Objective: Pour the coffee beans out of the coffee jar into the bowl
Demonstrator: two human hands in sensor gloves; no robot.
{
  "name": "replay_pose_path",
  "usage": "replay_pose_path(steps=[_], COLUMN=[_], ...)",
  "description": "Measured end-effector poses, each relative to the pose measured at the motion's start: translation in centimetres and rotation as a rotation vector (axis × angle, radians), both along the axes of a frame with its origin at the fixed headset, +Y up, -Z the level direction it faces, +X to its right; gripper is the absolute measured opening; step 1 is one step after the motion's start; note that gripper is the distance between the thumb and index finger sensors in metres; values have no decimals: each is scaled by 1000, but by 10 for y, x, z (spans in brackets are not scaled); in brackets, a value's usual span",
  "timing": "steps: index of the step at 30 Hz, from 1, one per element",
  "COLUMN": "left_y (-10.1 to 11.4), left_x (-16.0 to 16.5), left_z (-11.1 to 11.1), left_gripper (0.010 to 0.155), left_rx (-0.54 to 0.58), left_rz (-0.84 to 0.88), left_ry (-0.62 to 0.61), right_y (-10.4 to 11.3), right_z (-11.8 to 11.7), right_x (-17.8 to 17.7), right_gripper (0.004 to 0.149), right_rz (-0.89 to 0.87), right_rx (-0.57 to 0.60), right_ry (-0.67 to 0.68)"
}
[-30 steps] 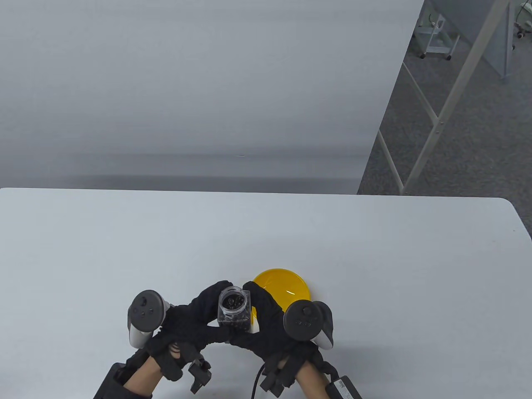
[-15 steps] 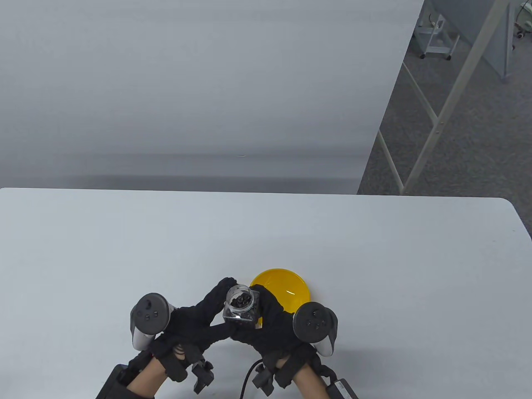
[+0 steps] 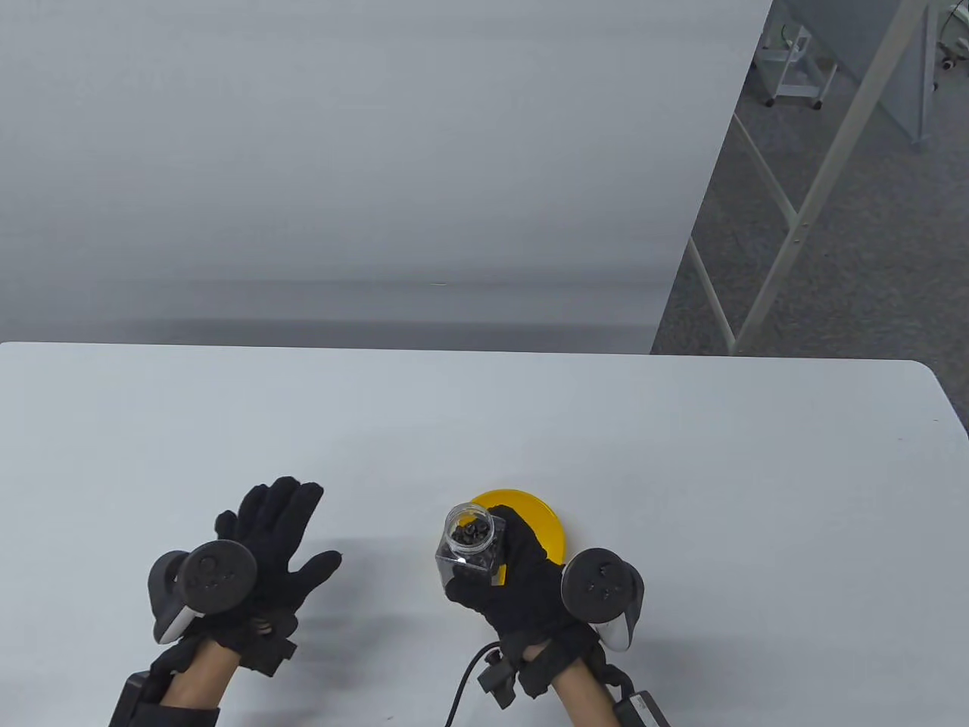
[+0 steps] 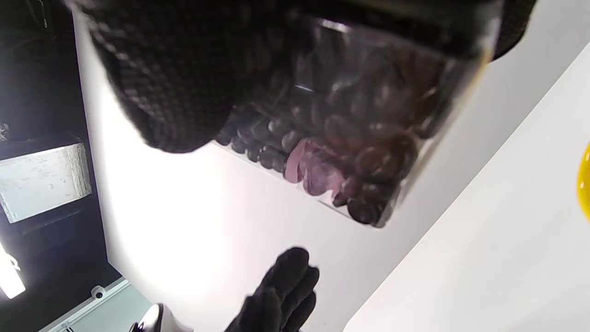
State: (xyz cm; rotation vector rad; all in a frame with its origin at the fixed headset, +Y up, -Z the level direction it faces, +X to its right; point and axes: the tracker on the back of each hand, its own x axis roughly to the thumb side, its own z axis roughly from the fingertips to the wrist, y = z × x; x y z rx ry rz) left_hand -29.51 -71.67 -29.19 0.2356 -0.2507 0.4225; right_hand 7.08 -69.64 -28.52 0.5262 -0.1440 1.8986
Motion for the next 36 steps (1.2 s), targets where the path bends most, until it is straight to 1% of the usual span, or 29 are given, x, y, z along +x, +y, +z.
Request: replay_pose_path(steps=[1,7,14,19,22,27,29,36], left_y=[-2,-12,-17,-18,-21,-25,-27,-31], left_x=[-2,-7,-12,-12,-13,-12,-11,-9], left_z=[1,6,6,7,8,6,5,5], left_gripper=[91,90,90,91,93,93,94,94], left_rx=[-9,-21,-32,-36,-70,-88,-118,-109], left_rz=[-45,-154,-191,-229,-252,-282,-281,-295], left_ry=[14,42,61,73,84,84,86,73], right_y=[1,8,8,3,-2,-9,-11,-14], right_z=[-1,-10,-19,-26,-29,-34,-37,-47], right_x=[2,13,32,49,60,73,79,93], right_gripper=[91,92,92,92,92,91,91,92], right_rz=[6,65,147,173,198,239,266,339], right_rx=[2,2,-10,-47,-69,-106,-114,-137], right_ry=[-9,-60,-123,-169,-216,-261,-287,-355])
